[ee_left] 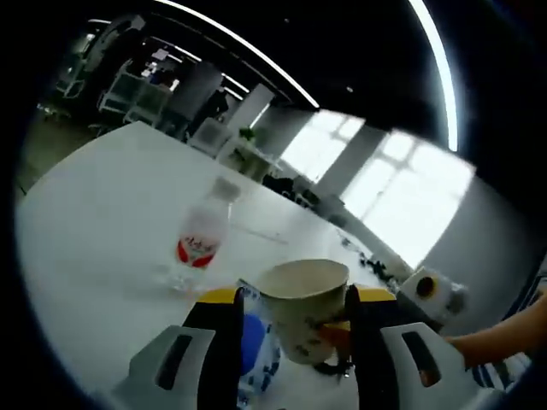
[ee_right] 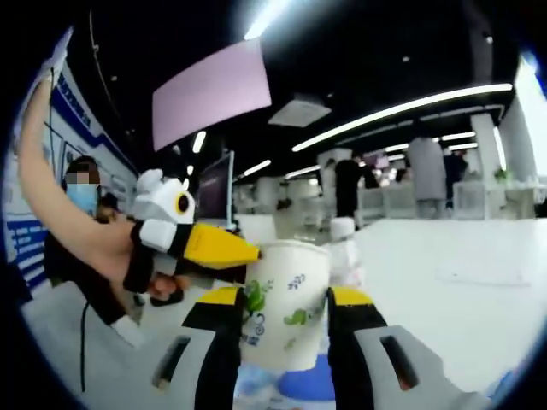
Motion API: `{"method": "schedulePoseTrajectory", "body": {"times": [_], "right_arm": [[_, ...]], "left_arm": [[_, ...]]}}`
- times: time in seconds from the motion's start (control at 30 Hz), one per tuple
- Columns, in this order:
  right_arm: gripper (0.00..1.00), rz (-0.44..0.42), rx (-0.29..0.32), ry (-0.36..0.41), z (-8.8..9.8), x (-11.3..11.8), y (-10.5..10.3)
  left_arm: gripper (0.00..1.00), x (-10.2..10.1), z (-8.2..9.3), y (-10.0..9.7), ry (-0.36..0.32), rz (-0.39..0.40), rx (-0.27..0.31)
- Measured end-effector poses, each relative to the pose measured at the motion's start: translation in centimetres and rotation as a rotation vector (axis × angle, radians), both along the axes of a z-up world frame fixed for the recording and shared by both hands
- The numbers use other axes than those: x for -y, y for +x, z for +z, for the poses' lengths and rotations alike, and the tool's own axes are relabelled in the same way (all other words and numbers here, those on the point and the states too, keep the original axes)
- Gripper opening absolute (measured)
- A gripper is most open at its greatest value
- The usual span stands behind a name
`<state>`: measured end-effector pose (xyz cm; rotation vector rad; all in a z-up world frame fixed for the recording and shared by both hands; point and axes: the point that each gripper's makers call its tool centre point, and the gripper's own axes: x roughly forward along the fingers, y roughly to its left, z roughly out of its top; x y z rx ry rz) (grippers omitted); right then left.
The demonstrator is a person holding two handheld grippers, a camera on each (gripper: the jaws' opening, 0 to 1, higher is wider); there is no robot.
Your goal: Arrange the tabletop items into an orderly group along one side of the table until the central work area is clear of visible clutter.
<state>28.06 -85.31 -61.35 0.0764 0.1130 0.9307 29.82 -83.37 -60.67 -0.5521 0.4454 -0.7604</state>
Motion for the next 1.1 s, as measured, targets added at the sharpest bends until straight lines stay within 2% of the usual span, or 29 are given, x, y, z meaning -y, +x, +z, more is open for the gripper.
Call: {"method": "schedulePoseTrajectory", "body": {"times": [0.2, 0.3, 0.47, 0.7, 0.8, 0.97, 1.1], "right_arm": [[0.36, -0.002, 0.04, 0.012, 1.1, -0.1, -0.3], [0.36, -0.002, 0.057, -0.012, 1.2, 0.0, -0.3], [0.37, -0.006, 0.074, -0.045, 1.2, 0.4, -0.5], [0.37, -0.021, 0.097, -0.069, 1.6, 1.0, -0.8], [0.36, -0.03, 0.109, -0.094, 1.6, 1.3, -1.0], [0.36, -0.064, 0.136, -0.117, 1.8, 1.9, -0.6], [0.37, -0.085, 0.159, -0.133, 2.1, 2.3, -0.4]], "left_arm": [[0.47, 1.2, 0.6, -0.4, 0.025, -0.031, 0.024], [0.45, 1.4, 1.1, -0.5, 0.041, -0.031, 0.041], [0.43, 1.9, 1.3, -0.6, 0.183, -0.084, 0.152], [0.41, 2.9, 2.0, -1.1, 0.329, -0.184, 0.325], [0.41, 3.4, 1.9, -1.3, 0.375, -0.22, 0.364], [0.4, 4.0, 2.5, -1.4, 0.392, -0.223, 0.401], [0.4, 4.2, 2.8, -1.4, 0.362, -0.214, 0.385]]}}
